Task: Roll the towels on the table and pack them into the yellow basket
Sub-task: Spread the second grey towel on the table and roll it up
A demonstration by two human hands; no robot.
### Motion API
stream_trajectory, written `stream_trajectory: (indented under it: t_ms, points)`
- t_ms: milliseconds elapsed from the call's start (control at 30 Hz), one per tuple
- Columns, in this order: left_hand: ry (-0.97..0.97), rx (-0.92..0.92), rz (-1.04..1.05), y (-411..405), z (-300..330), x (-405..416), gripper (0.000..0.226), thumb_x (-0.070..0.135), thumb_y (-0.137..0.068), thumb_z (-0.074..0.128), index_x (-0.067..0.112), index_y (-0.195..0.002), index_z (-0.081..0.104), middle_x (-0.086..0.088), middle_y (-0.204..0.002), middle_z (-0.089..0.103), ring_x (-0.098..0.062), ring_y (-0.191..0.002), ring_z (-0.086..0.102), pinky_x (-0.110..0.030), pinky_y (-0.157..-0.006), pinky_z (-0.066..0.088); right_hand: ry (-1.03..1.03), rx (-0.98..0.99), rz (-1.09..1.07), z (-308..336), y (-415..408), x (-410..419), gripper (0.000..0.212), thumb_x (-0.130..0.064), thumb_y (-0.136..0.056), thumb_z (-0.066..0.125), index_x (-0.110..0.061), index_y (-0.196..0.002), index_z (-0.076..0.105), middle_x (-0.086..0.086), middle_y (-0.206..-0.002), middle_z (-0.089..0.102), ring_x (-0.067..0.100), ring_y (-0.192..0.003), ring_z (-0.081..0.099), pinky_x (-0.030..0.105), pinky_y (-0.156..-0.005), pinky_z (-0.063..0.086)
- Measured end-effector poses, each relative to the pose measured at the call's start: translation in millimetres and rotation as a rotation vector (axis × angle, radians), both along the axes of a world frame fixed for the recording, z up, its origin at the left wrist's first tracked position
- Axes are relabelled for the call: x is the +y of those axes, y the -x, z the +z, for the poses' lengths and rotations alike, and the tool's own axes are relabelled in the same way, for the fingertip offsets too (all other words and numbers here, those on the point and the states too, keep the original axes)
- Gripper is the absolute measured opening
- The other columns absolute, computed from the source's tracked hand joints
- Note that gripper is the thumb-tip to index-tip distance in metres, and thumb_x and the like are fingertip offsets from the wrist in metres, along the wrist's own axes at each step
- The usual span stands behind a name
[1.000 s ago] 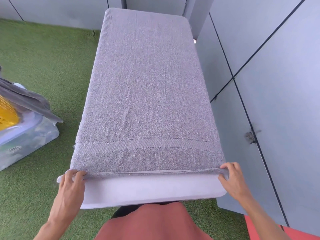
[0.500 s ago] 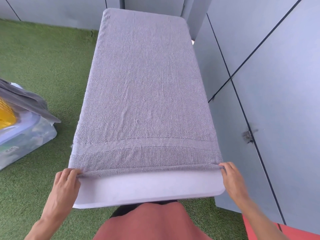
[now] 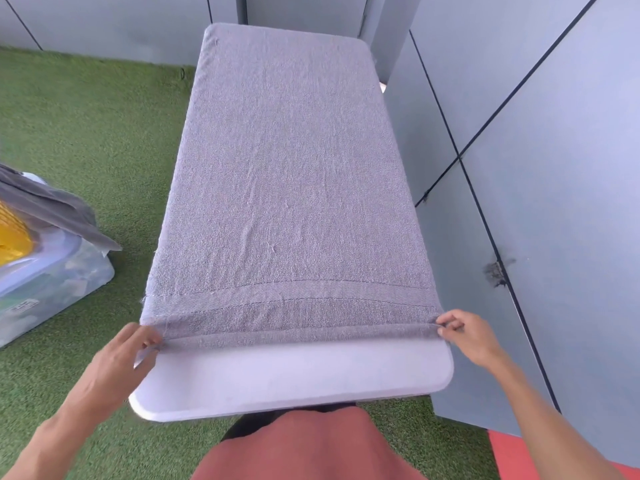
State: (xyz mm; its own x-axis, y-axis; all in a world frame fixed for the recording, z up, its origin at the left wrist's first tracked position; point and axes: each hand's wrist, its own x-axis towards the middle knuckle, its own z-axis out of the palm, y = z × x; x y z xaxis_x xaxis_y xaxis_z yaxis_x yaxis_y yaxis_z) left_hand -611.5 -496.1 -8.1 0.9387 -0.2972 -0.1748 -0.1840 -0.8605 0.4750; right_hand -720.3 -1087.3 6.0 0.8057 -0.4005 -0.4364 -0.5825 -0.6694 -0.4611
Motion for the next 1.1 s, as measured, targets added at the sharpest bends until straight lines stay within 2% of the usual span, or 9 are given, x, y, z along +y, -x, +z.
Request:
stream_trajectory:
  t_ms: [133,267,433,533,633,700,833,967,1100]
  points:
    - [-0.073,-0.101,-0.030,21.6,-11.7,-3.2,0.037,-0.007,-0.072,0.074,0.014,-0.100,0.064,0.008,-0.099,0.057,-0.020,-0.090,0.058,-0.037,-0.070,0.052,0.083,-0.080,0.089,-0.1,21.1,8.2,0.012,-0.006,-0.084,0.069,-0.017,-0.089,0.067,-0.006,-0.085,0.066,0.003,-0.085,0.059,0.008,-0.073,0.041]
    - [-0.151,-0.156,0.045,25.5,-14.2,-13.1,0.039,-0.014,-0.072,0.067,0.011,-0.100,0.062,-0.001,-0.097,0.062,-0.026,-0.089,0.057,-0.043,-0.074,0.051,0.192,-0.147,0.126,-9.5,37.3,18.8,0.015,-0.002,-0.087,0.065,-0.015,-0.095,0.066,-0.005,-0.089,0.063,0.013,-0.087,0.056,0.024,-0.077,0.039]
    - [-0.072,0.038,0.014,4.6,-4.2,2.2,0.023,-0.002,-0.083,0.068,0.012,-0.100,0.071,0.001,-0.096,0.069,-0.023,-0.085,0.064,-0.034,-0.070,0.048,0.059,-0.027,0.144,4.2,35.6,5.5,0.014,-0.004,-0.086,0.067,-0.018,-0.089,0.065,-0.002,-0.083,0.065,0.008,-0.079,0.059,0.011,-0.071,0.040]
    - [0.022,0.199,0.038,-17.7,7.2,7.6,0.016,0.012,-0.080,0.075,0.027,-0.087,0.074,0.013,-0.081,0.070,-0.008,-0.073,0.065,-0.026,-0.066,0.048,-0.009,0.062,0.085,9.8,16.4,0.4,0.019,-0.004,-0.082,0.071,-0.022,-0.080,0.065,0.001,-0.076,0.067,0.015,-0.075,0.062,0.018,-0.067,0.042]
    - [0.069,0.266,0.129,-32.9,9.6,2.3,0.021,0.017,-0.074,0.081,0.034,-0.074,0.069,0.013,-0.071,0.070,-0.007,-0.069,0.065,-0.022,-0.061,0.048,-0.008,0.052,-0.014,6.1,-1.1,1.7,0.024,-0.003,-0.077,0.076,-0.023,-0.072,0.063,0.004,-0.069,0.066,0.023,-0.071,0.062,0.024,-0.064,0.040]
    - [0.032,0.187,0.189,-33.6,8.4,-1.0,0.025,0.017,-0.071,0.084,0.033,-0.070,0.065,0.008,-0.075,0.065,-0.014,-0.069,0.060,-0.027,-0.060,0.044,0.050,-0.025,-0.056,1.9,-3.8,4.9,0.028,-0.001,-0.073,0.078,-0.023,-0.068,0.061,0.004,-0.073,0.064,0.023,-0.074,0.061,0.024,-0.065,0.038]
    - [-0.199,-0.187,0.111,-8.9,5.8,-14.5,0.014,0.012,-0.071,0.082,0.018,-0.076,0.071,-0.001,-0.078,0.053,-0.022,-0.077,0.041,-0.036,-0.061,0.036,0.189,-0.185,-0.030,-9.6,10.4,22.7,0.027,0.005,-0.078,0.068,-0.020,-0.073,0.060,0.002,-0.077,0.058,0.018,-0.070,0.056,0.024,-0.064,0.039]
    - [-0.210,-0.199,0.154,22.3,-9.0,-30.3,0.025,-0.012,-0.076,0.068,0.005,-0.094,0.062,-0.009,-0.091,0.052,-0.030,-0.083,0.047,-0.044,-0.054,0.047,0.324,-0.225,0.039,-19.4,30.2,42.1,0.019,0.002,-0.084,0.063,-0.010,-0.098,0.064,0.003,-0.097,0.057,0.027,-0.092,0.055,0.037,-0.083,0.043]
    - [-0.218,-0.212,0.145,34.2,-18.9,-36.3,0.034,-0.009,-0.075,0.067,-0.001,-0.105,0.055,-0.021,-0.109,0.047,-0.042,-0.096,0.047,-0.056,-0.076,0.050,0.405,-0.166,0.094,-20.2,35.3,44.2,0.035,-0.009,-0.077,0.074,-0.009,-0.109,0.061,0.005,-0.108,0.055,0.027,-0.101,0.049,0.040,-0.092,0.041]
